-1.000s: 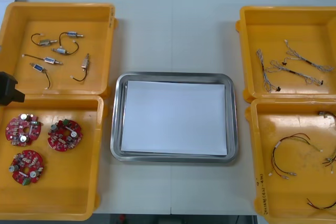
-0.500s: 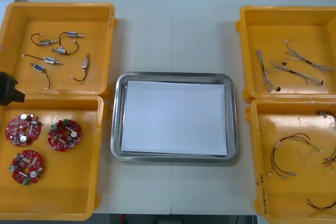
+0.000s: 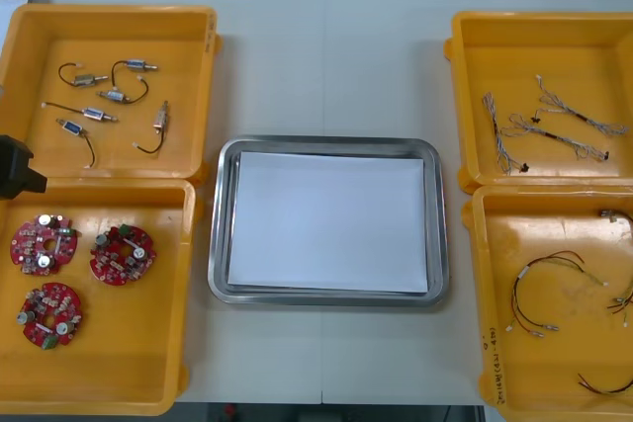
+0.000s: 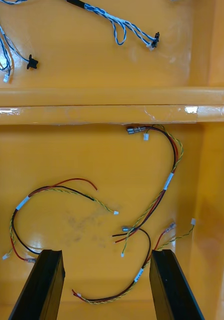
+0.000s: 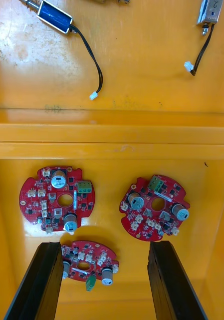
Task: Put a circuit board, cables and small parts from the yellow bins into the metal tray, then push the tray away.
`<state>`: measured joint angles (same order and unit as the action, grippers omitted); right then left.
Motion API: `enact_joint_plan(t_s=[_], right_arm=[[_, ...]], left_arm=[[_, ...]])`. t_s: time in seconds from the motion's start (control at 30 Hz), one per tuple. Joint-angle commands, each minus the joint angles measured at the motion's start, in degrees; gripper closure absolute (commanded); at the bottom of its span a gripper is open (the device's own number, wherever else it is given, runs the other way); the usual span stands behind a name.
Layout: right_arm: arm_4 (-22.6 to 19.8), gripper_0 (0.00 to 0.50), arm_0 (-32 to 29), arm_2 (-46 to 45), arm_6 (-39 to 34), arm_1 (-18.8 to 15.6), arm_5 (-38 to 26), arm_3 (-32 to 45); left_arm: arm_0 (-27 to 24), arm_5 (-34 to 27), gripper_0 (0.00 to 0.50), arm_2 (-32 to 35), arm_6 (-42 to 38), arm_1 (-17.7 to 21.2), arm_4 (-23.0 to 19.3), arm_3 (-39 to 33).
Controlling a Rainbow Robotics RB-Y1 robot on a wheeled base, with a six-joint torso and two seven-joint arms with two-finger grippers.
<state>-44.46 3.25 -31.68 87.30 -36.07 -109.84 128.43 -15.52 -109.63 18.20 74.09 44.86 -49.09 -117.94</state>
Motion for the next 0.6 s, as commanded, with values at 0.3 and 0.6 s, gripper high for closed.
enact_joint_plan(t_s=[0.3,0.6], right_arm=[[-0.45,0.000,-1.05,-1.45,-1.17,0.12,-0.16,1.74],[-0.45,0.000,-1.05,-1.45,-1.17,0.12,-0.16,1.74]], left_arm=[[0.66,-0.37,0.000,1.49,3.61,2.51,-0.30,-1.50],[0.66,-0.37,0.000,1.49,3.61,2.51,-0.30,-1.50]])
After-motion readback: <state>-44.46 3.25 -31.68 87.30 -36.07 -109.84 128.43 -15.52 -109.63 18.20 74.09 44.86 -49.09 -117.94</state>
